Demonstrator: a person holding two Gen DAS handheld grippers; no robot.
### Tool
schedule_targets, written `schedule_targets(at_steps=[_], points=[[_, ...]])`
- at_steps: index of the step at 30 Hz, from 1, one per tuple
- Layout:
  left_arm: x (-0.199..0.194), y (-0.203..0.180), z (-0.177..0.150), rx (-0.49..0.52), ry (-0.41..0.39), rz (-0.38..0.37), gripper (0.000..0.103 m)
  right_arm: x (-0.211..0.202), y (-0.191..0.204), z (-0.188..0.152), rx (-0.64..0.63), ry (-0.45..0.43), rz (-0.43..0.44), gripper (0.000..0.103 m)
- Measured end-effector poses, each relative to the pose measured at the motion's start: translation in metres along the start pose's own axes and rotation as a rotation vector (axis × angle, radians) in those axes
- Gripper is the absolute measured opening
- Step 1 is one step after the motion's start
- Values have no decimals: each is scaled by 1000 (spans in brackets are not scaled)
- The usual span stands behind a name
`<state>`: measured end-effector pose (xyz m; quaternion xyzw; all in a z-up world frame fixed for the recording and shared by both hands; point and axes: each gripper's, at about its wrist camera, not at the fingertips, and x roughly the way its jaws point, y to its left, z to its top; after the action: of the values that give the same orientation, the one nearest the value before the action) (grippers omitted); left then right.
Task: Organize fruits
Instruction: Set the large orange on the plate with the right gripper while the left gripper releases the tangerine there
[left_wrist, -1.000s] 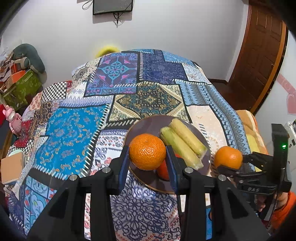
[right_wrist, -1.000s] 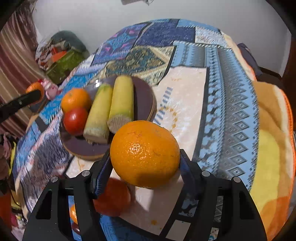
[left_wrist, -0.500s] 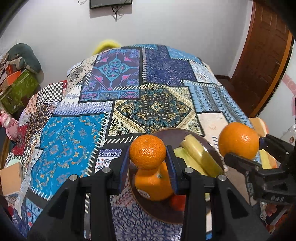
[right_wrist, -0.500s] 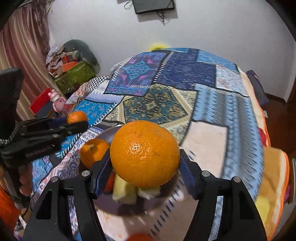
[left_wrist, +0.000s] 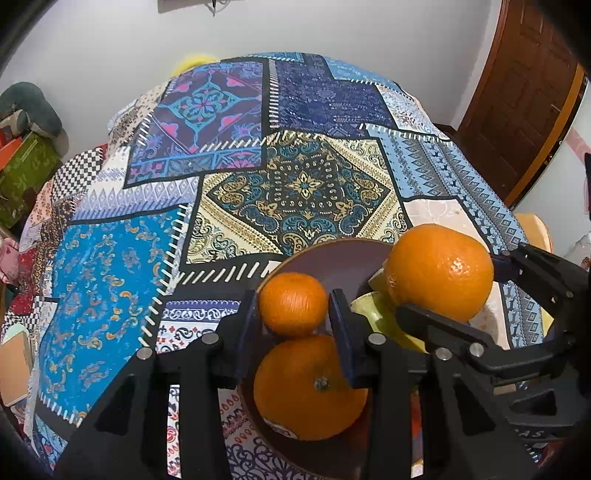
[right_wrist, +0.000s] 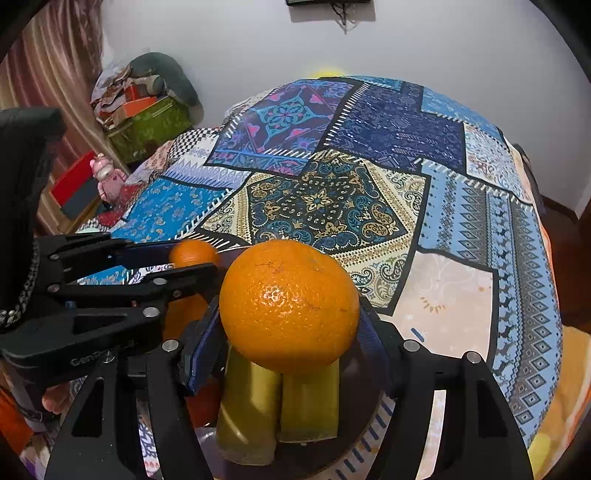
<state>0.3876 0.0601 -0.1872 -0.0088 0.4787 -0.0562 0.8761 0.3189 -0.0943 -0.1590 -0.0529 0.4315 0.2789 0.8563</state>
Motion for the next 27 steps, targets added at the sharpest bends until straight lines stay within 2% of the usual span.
schedule_targets(at_steps=[9, 14, 19, 27], points=[[3, 0, -6, -9, 8, -14, 40, 0, 4, -1, -46, 0, -3, 68], [-11, -3, -10, 7, -20, 0, 42, -4, 4, -3, -46, -2, 2, 68], [-29, -1, -13, -9, -53, -14, 46, -12, 8, -6, -46, 4, 45, 70], [-69, -8, -23, -4, -113, -1, 46, -42, 12, -12, -38, -34, 21, 70]])
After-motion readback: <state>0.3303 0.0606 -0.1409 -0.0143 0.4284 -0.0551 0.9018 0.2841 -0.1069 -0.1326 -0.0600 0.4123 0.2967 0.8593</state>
